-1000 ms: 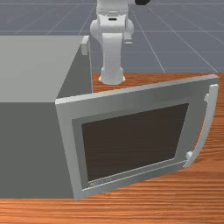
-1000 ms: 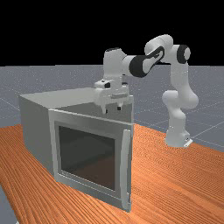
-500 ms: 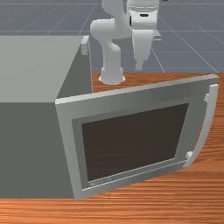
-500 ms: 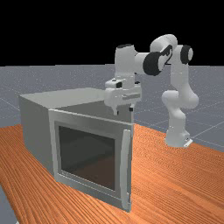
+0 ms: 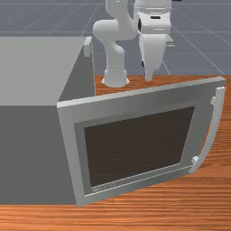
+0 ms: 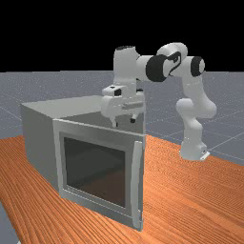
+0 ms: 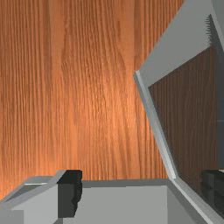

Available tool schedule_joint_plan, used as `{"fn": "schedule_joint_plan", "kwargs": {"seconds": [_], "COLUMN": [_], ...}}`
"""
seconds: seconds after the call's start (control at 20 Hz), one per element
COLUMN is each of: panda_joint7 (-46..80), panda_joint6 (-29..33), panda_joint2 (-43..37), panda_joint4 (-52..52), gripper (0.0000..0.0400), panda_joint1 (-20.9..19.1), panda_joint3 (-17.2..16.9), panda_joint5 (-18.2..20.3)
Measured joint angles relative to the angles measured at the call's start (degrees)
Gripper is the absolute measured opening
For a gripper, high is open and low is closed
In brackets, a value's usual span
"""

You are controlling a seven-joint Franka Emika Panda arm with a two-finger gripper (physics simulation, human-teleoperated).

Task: Close the microwave

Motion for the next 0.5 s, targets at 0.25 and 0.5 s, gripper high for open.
{"fn": "schedule_joint_plan", "kwargs": {"seconds": [0.25, 0.5], "panda_joint7": [10.2, 0.5], "panda_joint6": [32.1, 12.0], "panda_joint2": [1.2, 3.2], "panda_joint4": [-6.5, 2.4], "gripper": [0.0394, 0.0400], "panda_joint1": [6.3, 0.2], "panda_joint3": [-8.7, -0.7], "panda_joint5": [-10.7, -1.7]}}
